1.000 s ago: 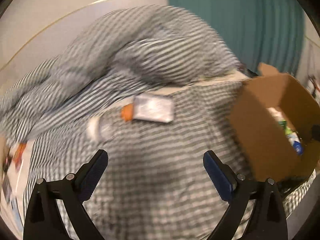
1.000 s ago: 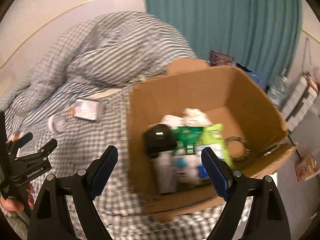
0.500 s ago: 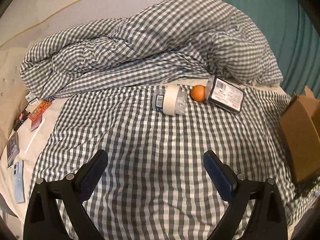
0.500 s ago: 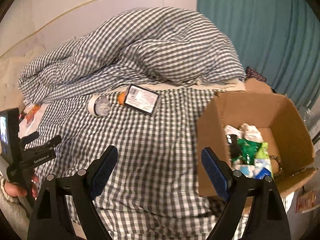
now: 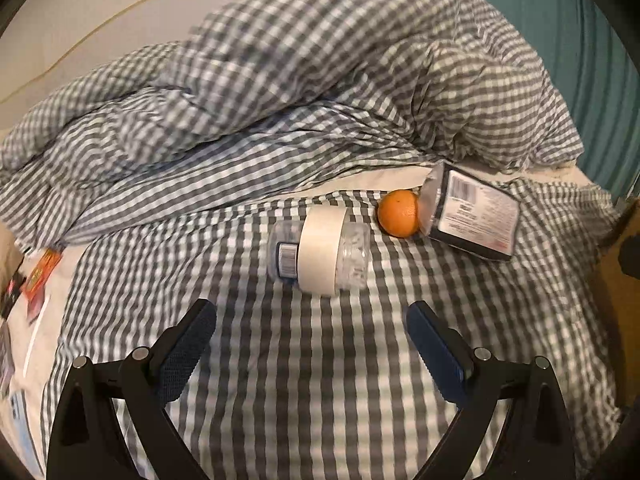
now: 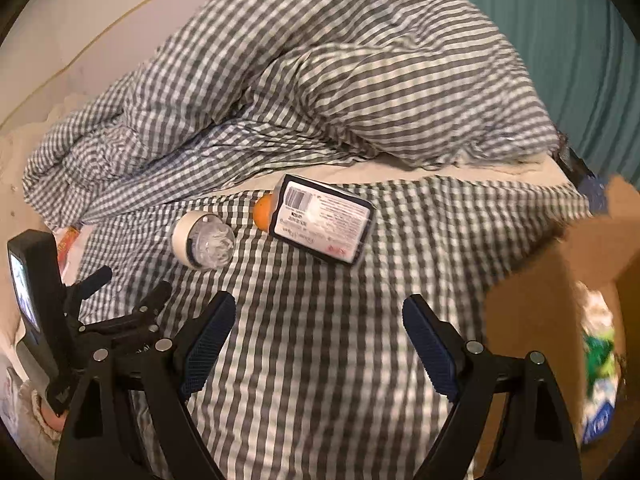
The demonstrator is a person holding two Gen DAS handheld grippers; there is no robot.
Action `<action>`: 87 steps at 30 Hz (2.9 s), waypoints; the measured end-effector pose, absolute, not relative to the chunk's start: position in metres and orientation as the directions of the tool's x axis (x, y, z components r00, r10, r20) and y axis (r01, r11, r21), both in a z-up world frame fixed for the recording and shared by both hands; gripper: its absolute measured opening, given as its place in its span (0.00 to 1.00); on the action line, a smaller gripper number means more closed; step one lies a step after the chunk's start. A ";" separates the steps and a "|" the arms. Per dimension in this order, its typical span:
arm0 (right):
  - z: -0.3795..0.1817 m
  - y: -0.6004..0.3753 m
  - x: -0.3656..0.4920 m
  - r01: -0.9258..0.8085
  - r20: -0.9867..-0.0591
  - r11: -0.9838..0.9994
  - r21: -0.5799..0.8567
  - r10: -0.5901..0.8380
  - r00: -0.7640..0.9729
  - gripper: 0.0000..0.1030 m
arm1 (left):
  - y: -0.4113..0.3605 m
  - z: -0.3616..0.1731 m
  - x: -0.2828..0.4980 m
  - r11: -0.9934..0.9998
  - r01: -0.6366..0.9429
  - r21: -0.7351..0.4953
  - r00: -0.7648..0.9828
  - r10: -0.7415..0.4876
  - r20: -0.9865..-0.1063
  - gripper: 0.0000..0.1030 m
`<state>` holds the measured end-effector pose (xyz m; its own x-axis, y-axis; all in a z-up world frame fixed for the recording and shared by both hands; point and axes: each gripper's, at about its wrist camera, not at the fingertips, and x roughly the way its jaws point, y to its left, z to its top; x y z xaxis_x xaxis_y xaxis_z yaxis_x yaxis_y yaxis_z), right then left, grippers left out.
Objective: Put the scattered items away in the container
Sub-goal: 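Grasp tape roll with left gripper while right gripper grasps white wet-wipes pack, then carry tape roll with left gripper while right carries wipes pack into box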
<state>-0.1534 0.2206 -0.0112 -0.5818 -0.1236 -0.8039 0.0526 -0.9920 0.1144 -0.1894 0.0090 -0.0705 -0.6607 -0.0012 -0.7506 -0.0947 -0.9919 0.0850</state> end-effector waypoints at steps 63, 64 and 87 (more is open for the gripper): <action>-0.073 0.208 -0.227 0.029 -0.810 -0.995 0.100 -0.098 -0.578 0.41 | -0.025 0.002 -0.191 -0.973 -0.156 -0.170 -0.695 0.231 -0.681 0.29; -0.067 0.208 -0.219 0.034 -0.803 -0.994 0.102 -0.102 -0.587 0.41 | -0.025 0.006 -0.188 -0.974 -0.158 -0.164 -0.697 0.228 -0.680 0.29; 0.035 0.265 -0.044 0.020 -0.698 -0.996 0.090 -0.078 -0.712 0.41 | 0.047 0.091 -0.068 -0.972 -0.230 -0.047 -0.754 0.209 -0.623 0.29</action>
